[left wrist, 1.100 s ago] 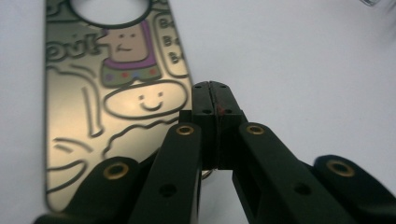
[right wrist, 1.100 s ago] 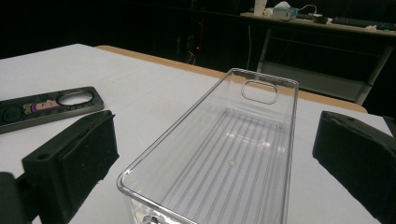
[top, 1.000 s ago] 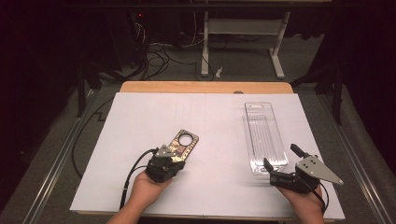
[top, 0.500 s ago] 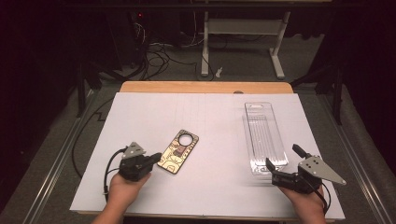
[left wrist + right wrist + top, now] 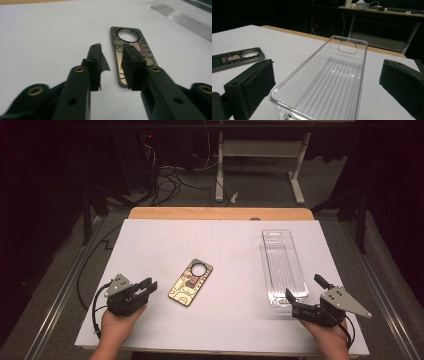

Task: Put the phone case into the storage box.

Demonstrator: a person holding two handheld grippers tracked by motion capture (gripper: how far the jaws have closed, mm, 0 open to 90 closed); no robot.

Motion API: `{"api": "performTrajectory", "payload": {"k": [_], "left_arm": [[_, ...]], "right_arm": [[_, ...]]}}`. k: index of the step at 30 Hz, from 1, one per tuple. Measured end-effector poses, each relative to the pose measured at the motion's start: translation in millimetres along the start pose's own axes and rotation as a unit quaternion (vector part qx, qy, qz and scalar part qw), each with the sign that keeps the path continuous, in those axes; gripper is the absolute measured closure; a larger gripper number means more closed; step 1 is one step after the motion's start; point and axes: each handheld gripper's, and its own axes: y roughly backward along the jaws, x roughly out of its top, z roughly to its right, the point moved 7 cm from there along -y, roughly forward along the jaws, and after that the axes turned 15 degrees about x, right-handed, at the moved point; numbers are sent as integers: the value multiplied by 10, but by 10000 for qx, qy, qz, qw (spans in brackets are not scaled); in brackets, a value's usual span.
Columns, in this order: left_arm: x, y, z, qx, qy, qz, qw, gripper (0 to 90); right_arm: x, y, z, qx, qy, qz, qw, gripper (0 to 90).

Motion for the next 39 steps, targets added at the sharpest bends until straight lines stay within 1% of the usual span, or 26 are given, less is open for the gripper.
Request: {"api": "performTrajectory", "payload": {"k": [2, 3, 4, 7, 8, 10, 11, 12, 13, 15, 16, 17, 20, 21, 22, 24, 26, 30, 31, 32, 33, 34, 37, 39], "left_arm": [[16, 0, 4, 1, -14, -9, 10000, 614], [25, 2, 4, -9, 21, 24, 10000, 588], [33, 5, 5, -43, 49, 53, 10000, 553], [53, 12, -1, 30, 23, 163, 9999, 453], [55, 11, -3, 27, 30, 176, 9998, 398], [53, 4, -9, 40, -19, 152, 9999, 350], [53, 0, -9, 36, -8, 129, 9999, 331], [52, -5, -5, -41, 31, 65, 10000, 329], [50, -11, -2, -72, 45, 41, 10000, 330], [50, -13, -2, -58, 29, 48, 10000, 308], [58, -15, -2, -90, 74, 54, 9999, 291], [60, -18, 2, -120, 67, 56, 9999, 272], [55, -23, 18, -127, -65, 42, 9999, 210], [55, -23, 18, -127, -65, 42, 9999, 198], [62, -14, 31, -104, -102, 104, 9998, 192], [74, -12, 39, -58, -136, 146, 9998, 162], [78, -11, 51, -98, -139, 159, 9997, 147], [76, -21, 75, -113, -171, 120, 9997, 56], [68, -31, 80, -91, -212, 72, 9997, 46], [64, -40, 83, -62, -234, 53, 9997, 16], [59, -53, 90, -79, -246, 21, 9997, 2], [51, -68, 97, -94, -258, -32, 9996, 1], [45, -81, 104, -93, -301, -71, 9995, 1], [48, -79, 105, -97, -267, -75, 9996, 2]], "right_arm": [[0, 15, 1, -16, -6, 5, 10000, 3], [0, 24, 5, -17, -7, 9, 10000, 3], [0, 34, 9, -28, -20, 16, 10000, 3], [-13, 45, 18, -9, -53, 15, 10000, 2], [-19, 43, 24, -13, -51, 7, 10000, 2], [-24, 44, 29, -12, -40, -5, 10000, 3], [-25, 44, 31, -17, -36, -7, 10000, 2], [-26, 44, 32, -17, -40, -7, 10000, 2], [-25, 42, 30, -15, -50, -3, 10000, 3], [-26, 38, 28, -13, -48, -10, 10000, 2], [-25, 36, 32, -27, -31, -23, 10000, 2], [-23, 38, 32, -19, -28, -15, 10000, 2], [-19, 39, 25, 10, -7, -17, 10000, 2], [-16, 40, 26, 18, -19, 3, 10000, 2], [-16, 42, 30, 22, -32, 11, 10000, 2], [-18, 41, 33, 29, -42, 12, 10000, 2], [-16, 43, 37, 30, -41, 11, 10000, 2], [-16, 51, 52, 15, -51, 19, 10000, 2], [-17, 51, 55, 11, -64, 26, 10000, 2], [-19, 53, 58, 8, -90, 26, 10000, 2], [-20, 53, 59, 13, -91, 28, 10000, 2], [-22, 52, 61, 15, -87, 23, 10000, 2], [-24, 47, 64, 9, -50, 0, 10000, 3], [-23, 46, 62, 12, -55, 7, 10000, 2]]}}
